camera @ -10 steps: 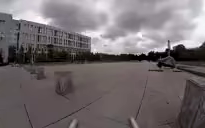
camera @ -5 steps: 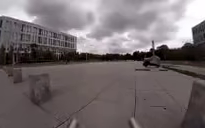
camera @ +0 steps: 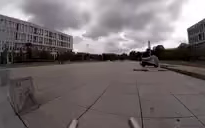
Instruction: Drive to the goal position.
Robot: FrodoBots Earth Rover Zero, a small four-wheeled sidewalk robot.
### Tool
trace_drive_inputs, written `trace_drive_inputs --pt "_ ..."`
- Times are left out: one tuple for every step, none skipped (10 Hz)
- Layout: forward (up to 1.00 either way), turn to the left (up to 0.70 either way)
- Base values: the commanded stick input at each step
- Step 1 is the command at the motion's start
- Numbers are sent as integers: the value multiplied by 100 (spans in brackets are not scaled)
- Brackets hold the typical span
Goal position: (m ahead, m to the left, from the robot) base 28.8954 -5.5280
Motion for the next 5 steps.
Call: trace_drive_inputs --pt "70 0" --pt "70 0" --pt "70 0" --pt "70 0" --pt "70 0"
